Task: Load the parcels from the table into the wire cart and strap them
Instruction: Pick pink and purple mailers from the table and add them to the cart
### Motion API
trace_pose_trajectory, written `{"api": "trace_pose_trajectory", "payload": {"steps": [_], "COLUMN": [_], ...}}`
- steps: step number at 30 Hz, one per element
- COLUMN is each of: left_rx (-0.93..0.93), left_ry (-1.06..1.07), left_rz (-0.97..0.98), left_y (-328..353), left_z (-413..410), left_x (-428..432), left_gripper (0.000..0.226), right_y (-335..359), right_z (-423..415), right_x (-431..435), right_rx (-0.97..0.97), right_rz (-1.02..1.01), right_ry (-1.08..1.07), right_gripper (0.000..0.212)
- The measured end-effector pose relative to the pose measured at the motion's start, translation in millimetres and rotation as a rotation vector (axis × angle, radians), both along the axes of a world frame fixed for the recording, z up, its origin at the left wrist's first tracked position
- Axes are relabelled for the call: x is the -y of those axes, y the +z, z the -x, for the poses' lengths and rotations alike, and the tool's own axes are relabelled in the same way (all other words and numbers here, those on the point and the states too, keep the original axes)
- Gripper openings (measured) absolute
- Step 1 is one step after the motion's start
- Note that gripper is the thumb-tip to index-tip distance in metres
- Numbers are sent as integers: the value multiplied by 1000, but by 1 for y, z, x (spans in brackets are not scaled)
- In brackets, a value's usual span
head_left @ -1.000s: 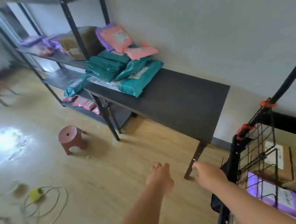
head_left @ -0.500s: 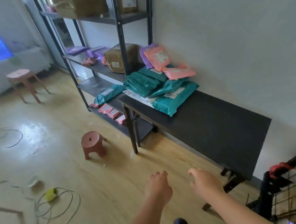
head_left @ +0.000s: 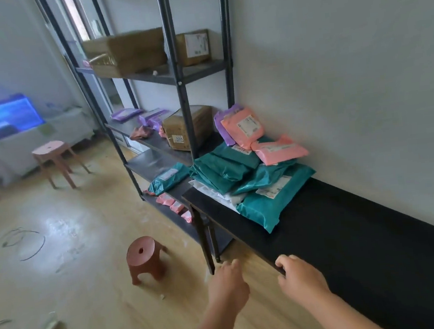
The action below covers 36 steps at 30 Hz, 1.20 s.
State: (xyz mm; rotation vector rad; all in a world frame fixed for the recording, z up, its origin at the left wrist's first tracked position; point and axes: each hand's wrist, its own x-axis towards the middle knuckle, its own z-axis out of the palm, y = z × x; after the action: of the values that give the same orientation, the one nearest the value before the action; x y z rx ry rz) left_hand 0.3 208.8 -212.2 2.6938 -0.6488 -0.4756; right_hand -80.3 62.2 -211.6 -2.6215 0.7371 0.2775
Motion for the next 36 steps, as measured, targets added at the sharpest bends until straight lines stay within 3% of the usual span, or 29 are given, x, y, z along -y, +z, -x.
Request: {"api": "trace_pose_trajectory", "payload": {"steps": [9, 21, 32, 36], "left_rx": [193, 236, 279, 317], "left_ry": [-18, 162, 58, 58], "left_rz": [88, 237, 222, 279], "left_y": [36, 82, 98, 104], "left_z": [-94, -209, -320, -368], "left_x": [107, 154, 207, 225], "left_gripper": [41, 42, 44, 51], "right_y": [24, 66, 73, 71], "right_z": [-98, -201, -299, -340], "right_x": [98, 157, 179, 184], "right_rx": [162, 380, 440, 423], "right_rz": [-8, -171, -295, -276], "right_ry": [-108, -191, -293, -369], "right_gripper": [23, 19, 24, 13]}}
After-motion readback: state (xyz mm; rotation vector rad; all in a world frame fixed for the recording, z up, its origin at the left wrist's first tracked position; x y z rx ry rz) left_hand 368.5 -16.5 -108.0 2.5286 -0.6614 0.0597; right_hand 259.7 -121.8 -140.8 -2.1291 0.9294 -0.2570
